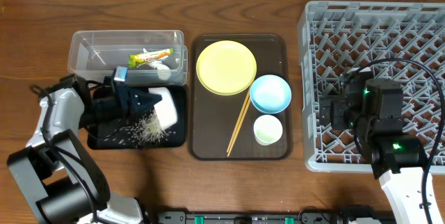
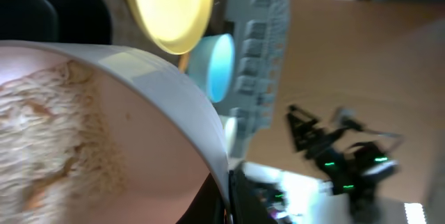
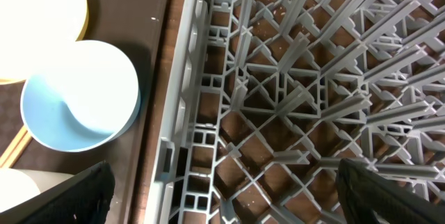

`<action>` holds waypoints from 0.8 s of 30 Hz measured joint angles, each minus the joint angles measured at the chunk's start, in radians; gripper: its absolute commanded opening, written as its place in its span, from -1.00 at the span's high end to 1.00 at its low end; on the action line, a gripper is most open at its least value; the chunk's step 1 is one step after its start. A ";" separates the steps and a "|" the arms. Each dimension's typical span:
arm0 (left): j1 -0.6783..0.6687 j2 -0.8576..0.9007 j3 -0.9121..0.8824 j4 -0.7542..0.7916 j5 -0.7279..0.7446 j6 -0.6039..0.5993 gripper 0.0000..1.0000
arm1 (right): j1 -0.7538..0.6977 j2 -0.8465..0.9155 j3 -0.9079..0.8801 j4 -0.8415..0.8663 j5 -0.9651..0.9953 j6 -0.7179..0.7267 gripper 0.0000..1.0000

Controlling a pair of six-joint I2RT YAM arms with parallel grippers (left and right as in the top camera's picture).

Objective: Sort waste into correct bins and load items into the dishwasher rack
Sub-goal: 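Carry the pink bowl over the black tray and tip out the rice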

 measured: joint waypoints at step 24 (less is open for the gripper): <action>0.076 0.010 0.000 0.045 0.192 -0.082 0.88 | 0.000 0.000 0.000 -0.035 0.000 0.000 -0.98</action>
